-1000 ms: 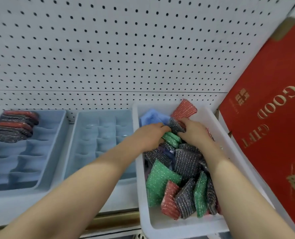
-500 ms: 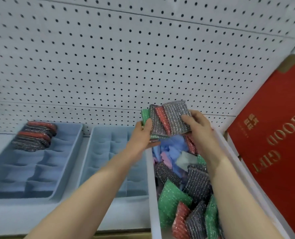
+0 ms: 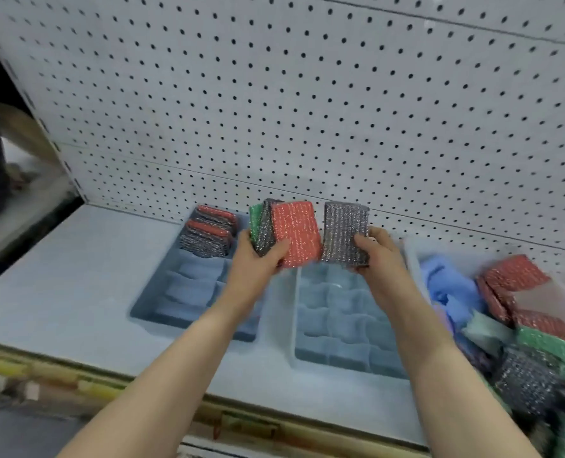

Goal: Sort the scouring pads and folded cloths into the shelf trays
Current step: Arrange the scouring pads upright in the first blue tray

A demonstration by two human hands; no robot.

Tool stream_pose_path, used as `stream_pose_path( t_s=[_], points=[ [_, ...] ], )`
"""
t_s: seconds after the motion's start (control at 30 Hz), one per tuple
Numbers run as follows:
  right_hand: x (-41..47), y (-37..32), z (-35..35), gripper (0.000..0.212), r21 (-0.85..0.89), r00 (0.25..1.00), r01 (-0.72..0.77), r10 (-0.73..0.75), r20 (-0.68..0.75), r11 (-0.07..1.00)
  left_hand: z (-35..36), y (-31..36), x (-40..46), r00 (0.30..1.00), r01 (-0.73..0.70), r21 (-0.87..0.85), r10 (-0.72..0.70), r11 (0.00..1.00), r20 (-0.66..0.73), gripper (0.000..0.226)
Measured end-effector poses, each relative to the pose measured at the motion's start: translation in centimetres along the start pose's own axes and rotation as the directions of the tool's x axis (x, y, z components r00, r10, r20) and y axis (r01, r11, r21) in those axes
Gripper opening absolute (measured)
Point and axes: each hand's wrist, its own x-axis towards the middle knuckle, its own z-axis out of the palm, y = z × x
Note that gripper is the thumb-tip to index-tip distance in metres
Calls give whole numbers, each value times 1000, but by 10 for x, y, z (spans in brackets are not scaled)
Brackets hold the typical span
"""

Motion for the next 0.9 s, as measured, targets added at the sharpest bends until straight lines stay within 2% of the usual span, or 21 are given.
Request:
stream_pose_path(
  t_s=[0.07,0.13,0.23,0.3,0.37,0.43,0.5,0.67,0.77,0.8,0.83,0.9],
  points=[
    [-2,8,37,23,44,999,-48,49,-11,998,-43,7,6,997,-38,50,41,998,-72,53],
    [-5,21,72,20,-10,1000,-19,19,24,1000,-85,13,12,987,-61,90,73,994,-141,66],
    [-9,41,123,23,-187,986,141,-122,110,972,-143,17,26,964,-48,92,71,995,-257,68],
    [-10,51,150,24,-316,957,277,-229,179,907,-175,17,36,949,-30,59,47,998,-311,64],
    [-10,60,173,23,-463,918,393,-308,250,795,-200,14,44,944,-10,19,16,1000,-330,59],
    [-10,69,191,24,-642,857,514,-380,349,569,-217,10,49,942,12,-5,-13,1000,-337,55],
    [-8,75,206,27,-731,815,571,-363,451,374,-226,6,50,935,26,-33,-36,999,-352,51],
    [-2,89,232,26,-789,787,589,-346,511,173,-234,2,46,952,43,-82,-65,996,-300,52],
    [1,95,239,23,-838,810,541,-309,498,67,-235,1,41,967,35,-79,-53,996,-250,54],
    [2,94,240,22,-845,813,530,-325,483,70,-234,2,39,971,25,-76,-43,997,-237,55],
    [2,92,243,22,-837,808,531,-373,455,129,-233,2,38,974,15,-76,-31,997,-224,56],
    [-3,80,250,27,-730,818,542,-460,345,417,-230,3,37,982,-2,-77,-12,997,-188,60]
  ],
)
